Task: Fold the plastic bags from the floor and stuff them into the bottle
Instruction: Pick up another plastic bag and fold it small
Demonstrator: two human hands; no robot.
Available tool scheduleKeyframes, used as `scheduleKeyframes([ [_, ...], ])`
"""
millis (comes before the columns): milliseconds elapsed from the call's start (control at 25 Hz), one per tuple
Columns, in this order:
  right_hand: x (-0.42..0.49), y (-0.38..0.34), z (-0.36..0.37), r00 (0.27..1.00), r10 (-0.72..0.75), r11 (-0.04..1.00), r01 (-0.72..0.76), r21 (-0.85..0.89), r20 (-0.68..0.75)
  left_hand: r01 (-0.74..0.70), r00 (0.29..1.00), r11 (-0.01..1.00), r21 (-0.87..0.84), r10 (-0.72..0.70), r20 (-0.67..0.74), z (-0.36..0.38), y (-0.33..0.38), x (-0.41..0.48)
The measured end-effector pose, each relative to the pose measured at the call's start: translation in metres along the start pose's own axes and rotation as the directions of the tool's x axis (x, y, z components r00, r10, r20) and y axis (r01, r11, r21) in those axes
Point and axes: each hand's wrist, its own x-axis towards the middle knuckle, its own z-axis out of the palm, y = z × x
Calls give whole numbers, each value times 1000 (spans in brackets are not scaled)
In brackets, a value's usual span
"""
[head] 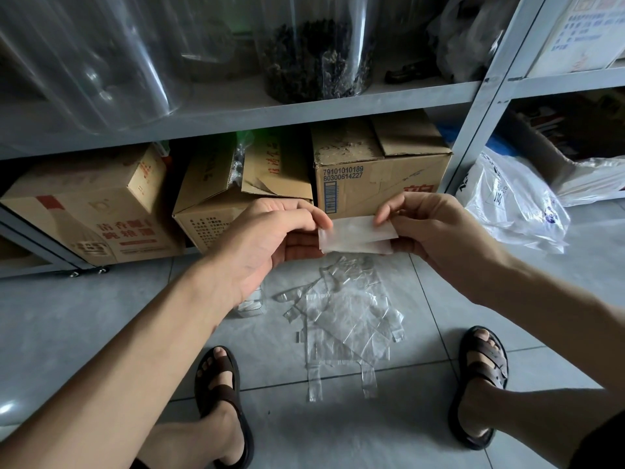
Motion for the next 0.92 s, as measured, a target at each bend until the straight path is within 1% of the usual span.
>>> scheduleKeyframes([
  [160,-2,-1,3,996,-84,994,81,-75,-36,21,999,1000,-3,-21,31,2,0,-1],
  [240,-2,-1,4,992,-114,989,109,-101,-50,4,999,1000,-1,-4,47,4,-1,-2],
  [360,-1,-1,4,992,-118,989,113,-94,-50,-28,998,999,-14,29,51,4,-3,-2],
  [560,0,0,3,999,-30,999,30,-20,-17,-116,993,980,160,112,32,-2,-6,2],
  [680,2,0,2,999,5,1000,-4,12,-32,-171,984,945,280,176,7,-1,-8,3],
  [720,1,-1,1,1000,4,1000,-4,-12,-24,-188,981,928,321,194,14,0,-8,3],
  [800,-1,-2,2,999,-21,989,27,-144,42,-214,976,901,377,212,47,2,-9,3],
  [880,-5,-3,5,990,-53,956,88,-280,131,-233,972,890,392,221,76,4,-9,2],
  [920,-5,-2,6,988,-58,940,102,-325,143,-235,972,890,391,222,78,4,-9,2],
])
